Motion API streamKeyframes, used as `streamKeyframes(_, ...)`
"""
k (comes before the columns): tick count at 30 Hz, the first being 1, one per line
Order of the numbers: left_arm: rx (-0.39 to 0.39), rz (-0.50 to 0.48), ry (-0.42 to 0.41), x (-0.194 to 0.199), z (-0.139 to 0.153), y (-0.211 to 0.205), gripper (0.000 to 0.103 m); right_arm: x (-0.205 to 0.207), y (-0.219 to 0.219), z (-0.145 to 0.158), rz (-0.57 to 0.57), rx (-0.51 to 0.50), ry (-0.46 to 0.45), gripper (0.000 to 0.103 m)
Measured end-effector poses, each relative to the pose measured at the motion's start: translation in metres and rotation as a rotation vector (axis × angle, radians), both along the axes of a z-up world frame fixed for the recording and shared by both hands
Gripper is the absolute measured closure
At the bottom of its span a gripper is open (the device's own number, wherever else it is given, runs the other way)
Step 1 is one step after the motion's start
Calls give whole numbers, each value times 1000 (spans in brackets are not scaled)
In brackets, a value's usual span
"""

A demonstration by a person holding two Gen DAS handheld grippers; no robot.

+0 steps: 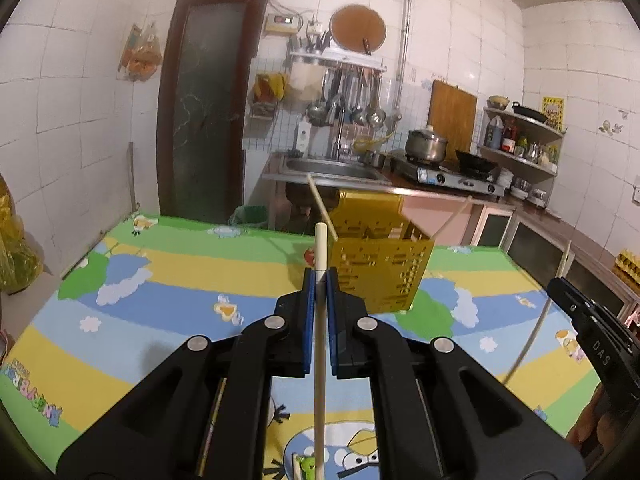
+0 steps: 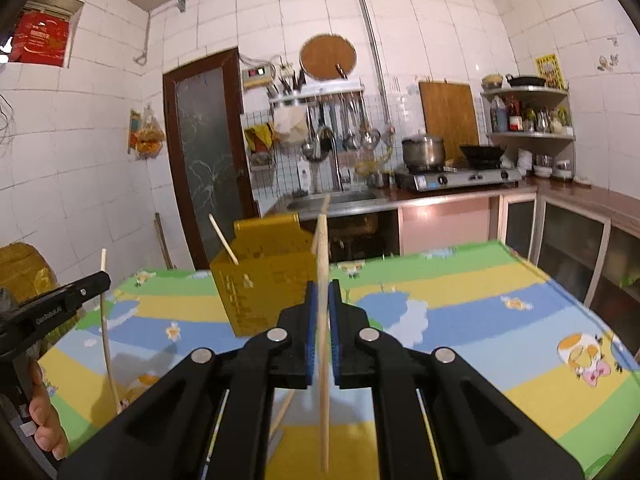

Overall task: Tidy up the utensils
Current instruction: 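Lift both held chopsticks and carry them over the yellow caddy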

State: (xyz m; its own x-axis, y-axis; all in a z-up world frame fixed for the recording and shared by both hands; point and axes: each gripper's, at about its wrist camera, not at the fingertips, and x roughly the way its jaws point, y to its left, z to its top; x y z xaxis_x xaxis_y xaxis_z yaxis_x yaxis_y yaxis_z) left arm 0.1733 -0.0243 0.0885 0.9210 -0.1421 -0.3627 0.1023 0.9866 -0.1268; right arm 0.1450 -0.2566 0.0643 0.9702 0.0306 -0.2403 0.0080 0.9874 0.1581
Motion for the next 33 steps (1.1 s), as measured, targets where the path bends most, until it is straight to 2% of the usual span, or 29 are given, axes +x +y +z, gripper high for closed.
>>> streamKeyframes(4, 9, -6, -72, 6, 29, -4, 99, 10, -3, 27, 27, 14, -55, 97)
streamKeyframes(9, 5, -1, -159, 32, 77, -11, 99, 38, 0, 67, 46, -8, -134, 97)
streamKeyframes(13, 23, 11, -274, 61, 114, -24, 99, 74, 3, 96, 51, -27, -182, 97)
streamKeyframes(18, 3, 10, -336, 106, 136, -37, 98, 119, 6, 117, 61, -18, -217, 97)
streamKeyframes(24, -35, 28, -346, 158, 128, -44, 98, 166, 11, 115, 64, -16, -204, 97)
streamKeyframes(27, -39, 40, -314, 190, 112, -50, 98, 186, 11, 106, 62, -17, -192, 97)
streamKeyframes(33, -7, 59, -257, 231, 73, -58, 98, 219, 10, 86, 72, -19, -147, 97)
